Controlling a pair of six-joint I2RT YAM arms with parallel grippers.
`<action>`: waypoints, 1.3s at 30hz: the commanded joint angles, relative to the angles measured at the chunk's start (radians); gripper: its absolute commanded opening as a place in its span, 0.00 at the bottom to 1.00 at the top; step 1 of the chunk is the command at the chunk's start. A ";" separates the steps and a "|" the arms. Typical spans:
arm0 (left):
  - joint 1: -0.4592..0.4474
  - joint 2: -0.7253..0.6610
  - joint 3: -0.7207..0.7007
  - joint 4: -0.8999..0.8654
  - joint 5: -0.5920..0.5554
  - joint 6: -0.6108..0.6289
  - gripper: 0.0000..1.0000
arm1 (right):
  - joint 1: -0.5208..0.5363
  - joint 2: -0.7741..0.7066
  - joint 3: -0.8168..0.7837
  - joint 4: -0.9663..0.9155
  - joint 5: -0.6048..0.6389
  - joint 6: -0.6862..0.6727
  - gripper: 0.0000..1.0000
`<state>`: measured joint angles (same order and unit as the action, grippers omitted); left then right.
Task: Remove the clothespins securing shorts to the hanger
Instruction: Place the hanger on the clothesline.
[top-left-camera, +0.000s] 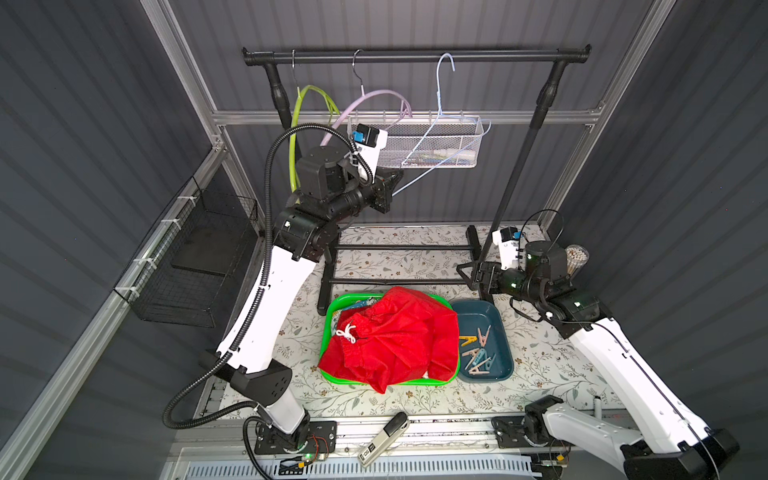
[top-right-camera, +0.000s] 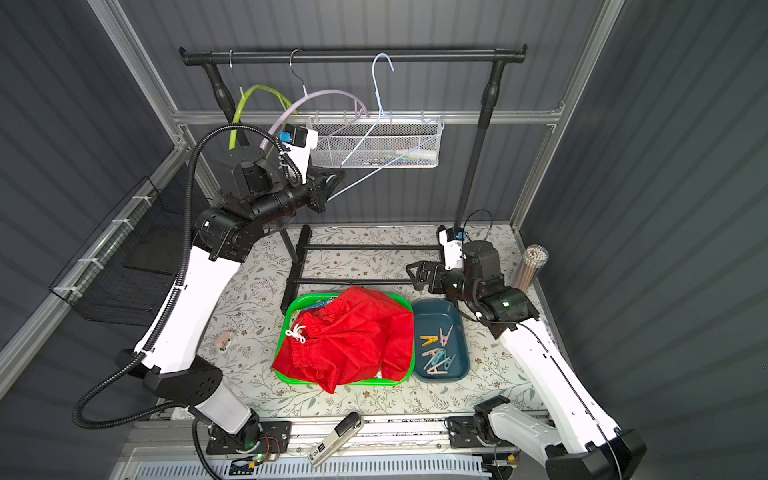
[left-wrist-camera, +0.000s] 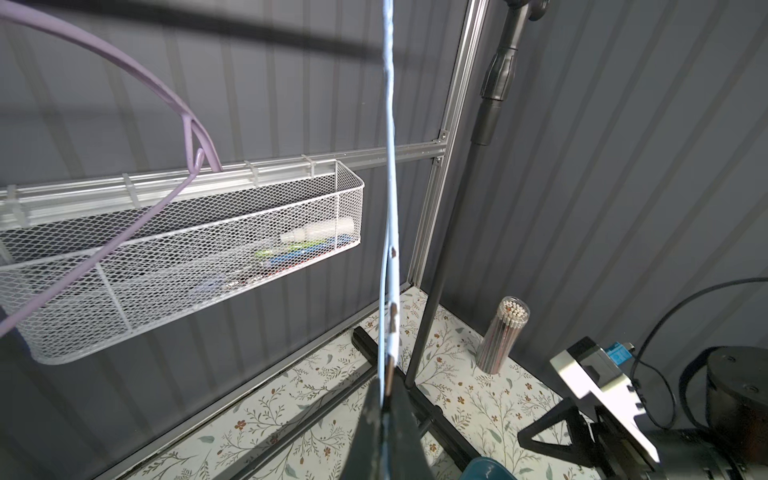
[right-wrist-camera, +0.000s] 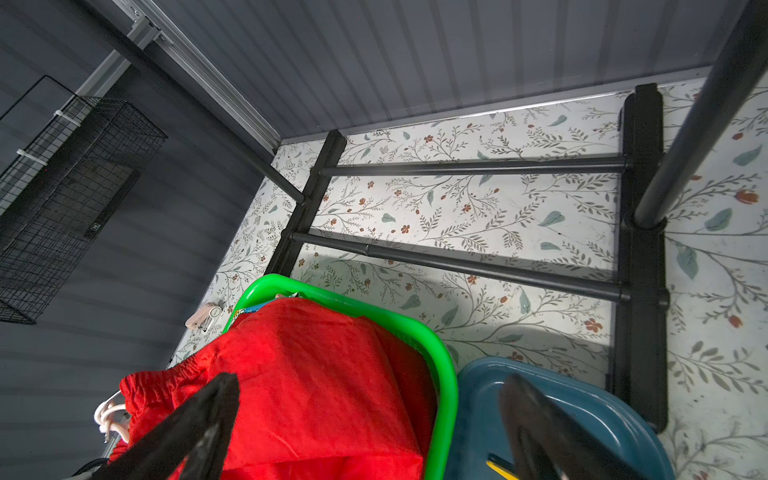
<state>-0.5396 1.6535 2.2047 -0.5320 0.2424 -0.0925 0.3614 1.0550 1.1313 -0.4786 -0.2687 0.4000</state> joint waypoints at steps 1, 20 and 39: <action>0.003 -0.040 -0.008 0.074 -0.042 0.017 0.00 | -0.004 0.002 0.004 0.009 0.003 -0.009 0.99; 0.003 0.041 0.078 0.076 -0.092 -0.010 0.00 | -0.009 -0.016 -0.019 0.006 0.008 -0.007 0.99; 0.003 0.155 0.127 0.036 0.065 -0.104 0.00 | -0.015 -0.023 -0.031 0.004 0.014 -0.012 0.99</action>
<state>-0.5396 1.8111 2.3371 -0.4938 0.2726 -0.1654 0.3500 1.0458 1.1061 -0.4801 -0.2615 0.3992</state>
